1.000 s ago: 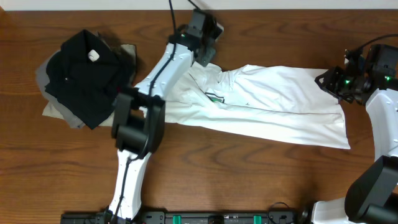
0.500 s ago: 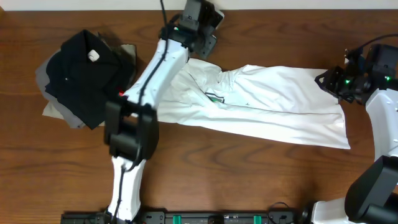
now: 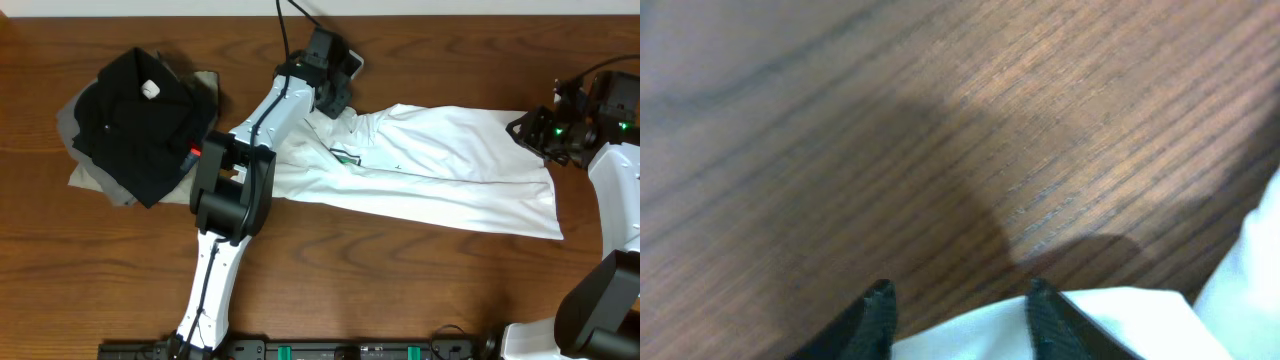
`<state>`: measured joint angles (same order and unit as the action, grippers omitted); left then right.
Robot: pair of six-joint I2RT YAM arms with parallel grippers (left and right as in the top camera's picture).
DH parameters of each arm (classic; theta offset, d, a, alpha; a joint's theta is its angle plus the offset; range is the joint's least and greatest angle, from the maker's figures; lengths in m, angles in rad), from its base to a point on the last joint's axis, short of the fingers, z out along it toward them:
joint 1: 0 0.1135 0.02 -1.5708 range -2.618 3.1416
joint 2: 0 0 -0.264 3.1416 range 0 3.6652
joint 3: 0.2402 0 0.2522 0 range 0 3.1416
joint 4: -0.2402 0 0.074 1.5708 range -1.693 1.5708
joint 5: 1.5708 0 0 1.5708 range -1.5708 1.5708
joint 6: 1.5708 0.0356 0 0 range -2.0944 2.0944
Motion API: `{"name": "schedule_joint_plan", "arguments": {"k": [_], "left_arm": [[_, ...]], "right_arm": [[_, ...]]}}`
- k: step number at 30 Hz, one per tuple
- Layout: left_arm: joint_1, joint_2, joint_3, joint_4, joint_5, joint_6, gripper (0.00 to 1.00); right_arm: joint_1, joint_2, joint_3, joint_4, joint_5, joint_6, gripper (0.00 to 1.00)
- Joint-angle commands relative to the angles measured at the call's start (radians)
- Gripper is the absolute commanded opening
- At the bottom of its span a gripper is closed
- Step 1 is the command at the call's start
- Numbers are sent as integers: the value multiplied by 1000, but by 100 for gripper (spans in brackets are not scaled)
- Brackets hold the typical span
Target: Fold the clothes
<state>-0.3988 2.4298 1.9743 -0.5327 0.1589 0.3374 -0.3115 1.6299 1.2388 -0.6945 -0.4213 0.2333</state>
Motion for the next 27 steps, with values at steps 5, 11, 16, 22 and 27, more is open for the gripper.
{"name": "schedule_joint_plan", "arguments": {"k": [5,11,16,22,27], "left_arm": [[-3,13,8,14,-3,6,6],[-3,-58,23,19,-137,5,6],[-1,-146,23,-8,-207,2,6],[0,-190,23,-86,-205,-13,6],[0,-159,-6,-97,-37,-13,35]], "right_arm": [[5,11,1,-10,-1,-3,27],[5,11,1,-21,0,-3,27],[5,11,1,-20,0,-3,26],[5,11,1,-19,0,-3,27],[5,11,1,-13,0,-3,27]]}}
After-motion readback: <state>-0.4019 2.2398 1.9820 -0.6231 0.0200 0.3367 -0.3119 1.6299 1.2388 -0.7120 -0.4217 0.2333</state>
